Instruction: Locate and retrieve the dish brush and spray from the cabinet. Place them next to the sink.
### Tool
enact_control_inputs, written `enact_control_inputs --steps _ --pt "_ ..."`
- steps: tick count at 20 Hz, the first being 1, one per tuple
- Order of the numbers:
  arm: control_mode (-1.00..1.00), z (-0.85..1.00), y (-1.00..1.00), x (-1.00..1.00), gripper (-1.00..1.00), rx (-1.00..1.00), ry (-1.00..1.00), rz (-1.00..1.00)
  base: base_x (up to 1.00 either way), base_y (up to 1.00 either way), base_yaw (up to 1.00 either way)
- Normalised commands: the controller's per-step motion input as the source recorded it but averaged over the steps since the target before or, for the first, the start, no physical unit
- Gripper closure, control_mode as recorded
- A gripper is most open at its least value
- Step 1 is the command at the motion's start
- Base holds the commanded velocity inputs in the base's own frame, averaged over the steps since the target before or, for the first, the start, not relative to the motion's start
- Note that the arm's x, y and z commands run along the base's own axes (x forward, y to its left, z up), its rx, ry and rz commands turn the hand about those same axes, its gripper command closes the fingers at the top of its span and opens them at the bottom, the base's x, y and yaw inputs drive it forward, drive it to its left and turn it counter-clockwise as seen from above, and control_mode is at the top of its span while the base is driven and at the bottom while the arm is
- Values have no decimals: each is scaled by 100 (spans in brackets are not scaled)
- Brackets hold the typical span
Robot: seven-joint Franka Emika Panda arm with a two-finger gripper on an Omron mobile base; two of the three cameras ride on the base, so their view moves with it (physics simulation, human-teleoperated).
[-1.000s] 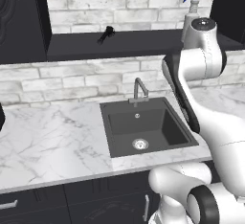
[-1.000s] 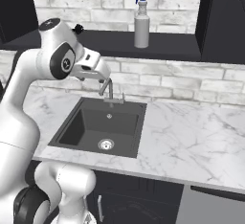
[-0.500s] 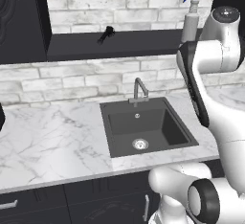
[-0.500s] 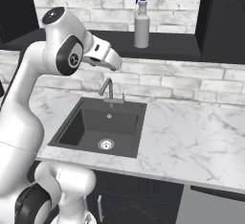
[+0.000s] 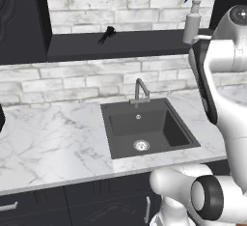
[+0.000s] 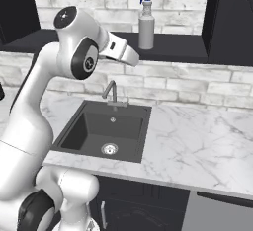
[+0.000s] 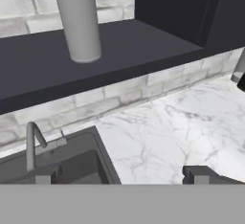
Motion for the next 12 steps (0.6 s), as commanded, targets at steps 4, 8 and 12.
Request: enact_control_inputs --steps 4,8,12 --pt "-100 50 -13 14 -100 -1 0 5 0 0 0" --pt "-100 30 0 14 -100 -3 0 2 0 0 0" --pt "-100 -4 18 33 -100 0 1 0 0 0 0"
